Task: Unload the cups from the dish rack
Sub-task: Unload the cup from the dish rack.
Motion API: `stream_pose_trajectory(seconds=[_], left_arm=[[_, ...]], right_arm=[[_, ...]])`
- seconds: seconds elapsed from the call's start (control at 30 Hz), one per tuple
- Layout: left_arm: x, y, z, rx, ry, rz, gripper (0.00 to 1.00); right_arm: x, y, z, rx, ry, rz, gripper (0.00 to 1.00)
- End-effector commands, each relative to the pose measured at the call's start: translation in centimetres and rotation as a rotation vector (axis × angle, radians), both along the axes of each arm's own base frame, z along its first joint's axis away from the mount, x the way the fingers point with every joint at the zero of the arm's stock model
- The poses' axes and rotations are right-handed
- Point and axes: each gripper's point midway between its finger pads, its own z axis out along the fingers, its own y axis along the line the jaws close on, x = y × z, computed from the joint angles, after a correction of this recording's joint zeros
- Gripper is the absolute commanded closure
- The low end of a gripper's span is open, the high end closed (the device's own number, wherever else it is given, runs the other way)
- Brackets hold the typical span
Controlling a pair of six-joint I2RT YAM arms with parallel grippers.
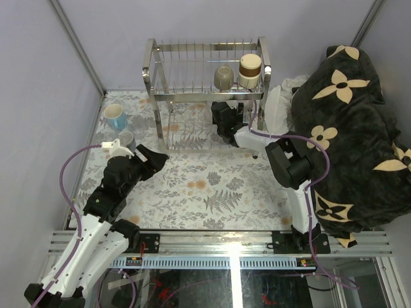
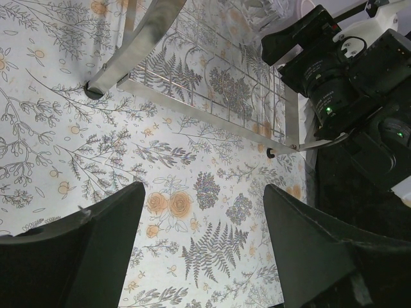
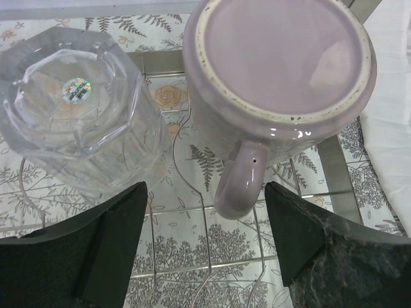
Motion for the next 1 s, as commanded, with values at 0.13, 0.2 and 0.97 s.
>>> stream_pose_trajectory(seconds=[0.13, 0.2, 0.97], left_arm=[[0.0, -0.3, 1.2, -0.009, -0.036, -0.021, 0.25], [0.0, -0.4, 1.2, -0.008, -0.035, -0.022, 0.25], [0.4, -0.3, 1.0, 0.003, -0.028, -0.012, 0.25]], right_arm=[[2.4, -2.3, 2.6, 0.002, -0.09, -0.125, 0.23], [2.6, -2.7, 2.7, 0.012, -0.096, -0.134, 0.24], [4.3, -2.9, 1.6, 0.015, -0.077, -0.141, 0.86]])
